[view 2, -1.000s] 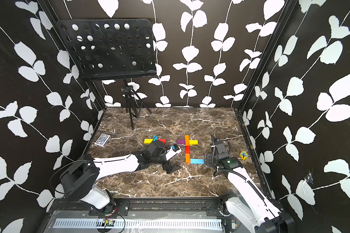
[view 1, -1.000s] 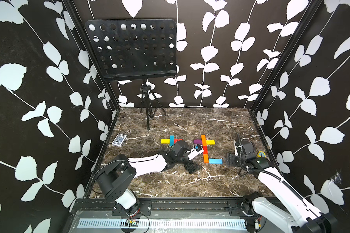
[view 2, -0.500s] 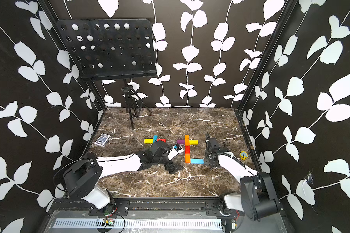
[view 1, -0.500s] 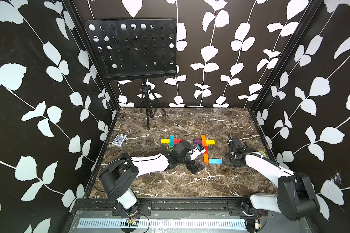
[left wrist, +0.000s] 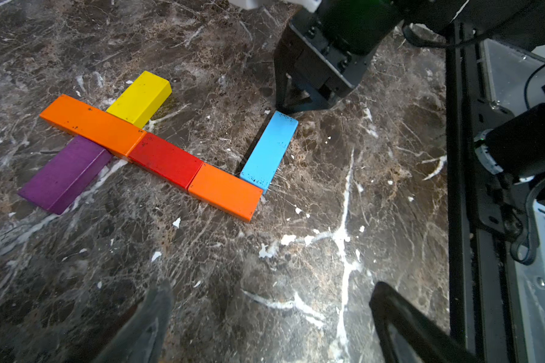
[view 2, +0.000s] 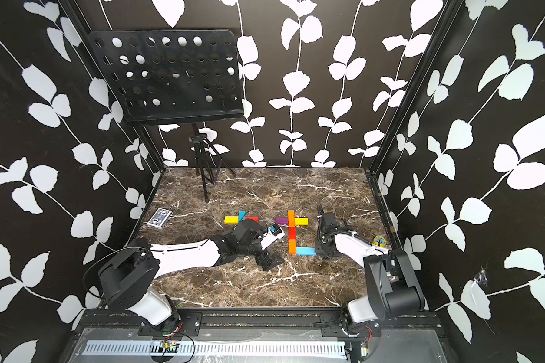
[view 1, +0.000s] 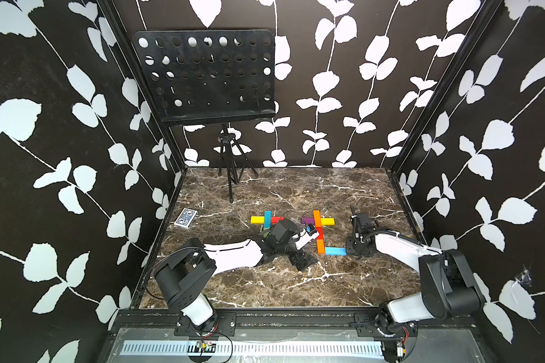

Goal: Assemble the letter t with building blocks
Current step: Assemble the building block at the center of the board.

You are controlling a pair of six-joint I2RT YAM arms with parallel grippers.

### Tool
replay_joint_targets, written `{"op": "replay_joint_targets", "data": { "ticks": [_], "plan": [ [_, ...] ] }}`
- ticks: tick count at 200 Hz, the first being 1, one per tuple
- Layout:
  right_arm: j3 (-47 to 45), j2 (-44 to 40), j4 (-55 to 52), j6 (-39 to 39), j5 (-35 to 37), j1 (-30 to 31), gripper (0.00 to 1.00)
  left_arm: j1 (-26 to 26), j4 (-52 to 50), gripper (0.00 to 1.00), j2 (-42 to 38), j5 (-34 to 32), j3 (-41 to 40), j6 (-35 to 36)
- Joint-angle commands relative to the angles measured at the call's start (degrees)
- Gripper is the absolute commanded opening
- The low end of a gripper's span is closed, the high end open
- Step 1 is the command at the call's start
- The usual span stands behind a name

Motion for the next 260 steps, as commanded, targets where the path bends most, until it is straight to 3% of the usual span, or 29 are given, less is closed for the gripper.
{"op": "replay_joint_targets", "data": {
  "ticks": [1,260],
  "plan": [
    [0.5,0.3,1.0,-0.5,-0.6,-0.4,0.43,-0.2,-0.6,0.99,-0.7,0.0,-0.1,0.2],
    [-0.9,-0.2,1.7,-0.4,0.9,-0.7,0.53,-0.2,-0.6,0.99,0.9,1.6,0.7,-0.9]
  ]
}}
